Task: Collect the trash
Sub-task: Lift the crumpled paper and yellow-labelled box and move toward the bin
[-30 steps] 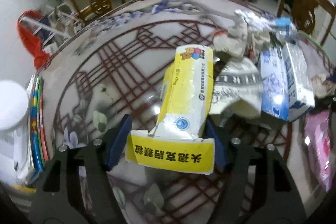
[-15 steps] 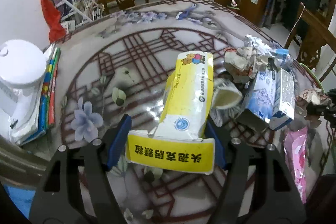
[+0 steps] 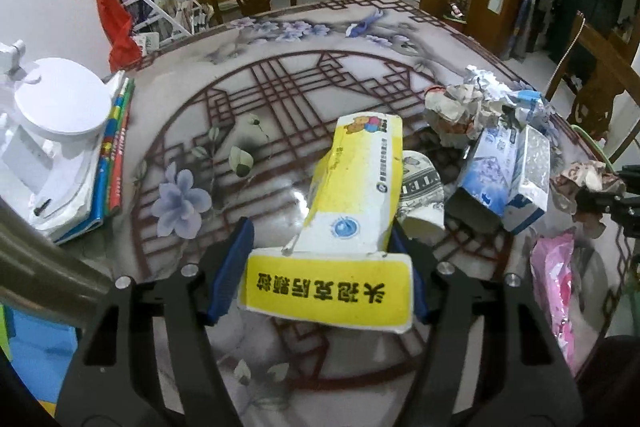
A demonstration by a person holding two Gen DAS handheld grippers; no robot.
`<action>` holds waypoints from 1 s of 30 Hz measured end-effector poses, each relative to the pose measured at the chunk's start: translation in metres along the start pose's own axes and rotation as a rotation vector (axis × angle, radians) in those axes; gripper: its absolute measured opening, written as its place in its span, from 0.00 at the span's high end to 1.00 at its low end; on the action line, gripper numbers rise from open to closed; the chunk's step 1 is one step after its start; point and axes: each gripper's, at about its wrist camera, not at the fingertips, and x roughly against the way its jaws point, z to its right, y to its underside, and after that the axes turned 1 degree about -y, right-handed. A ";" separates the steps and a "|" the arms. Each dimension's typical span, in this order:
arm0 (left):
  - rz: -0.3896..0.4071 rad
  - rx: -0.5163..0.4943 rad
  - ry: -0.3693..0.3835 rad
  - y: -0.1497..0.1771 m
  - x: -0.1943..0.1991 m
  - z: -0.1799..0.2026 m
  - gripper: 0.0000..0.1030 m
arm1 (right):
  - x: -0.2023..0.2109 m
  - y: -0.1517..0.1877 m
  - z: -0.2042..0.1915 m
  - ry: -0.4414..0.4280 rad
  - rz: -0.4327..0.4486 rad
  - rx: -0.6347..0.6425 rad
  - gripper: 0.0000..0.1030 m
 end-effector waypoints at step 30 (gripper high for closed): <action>0.152 -0.001 0.087 -0.063 0.079 0.127 0.39 | 0.097 -0.004 0.072 -0.029 0.168 -0.078 0.66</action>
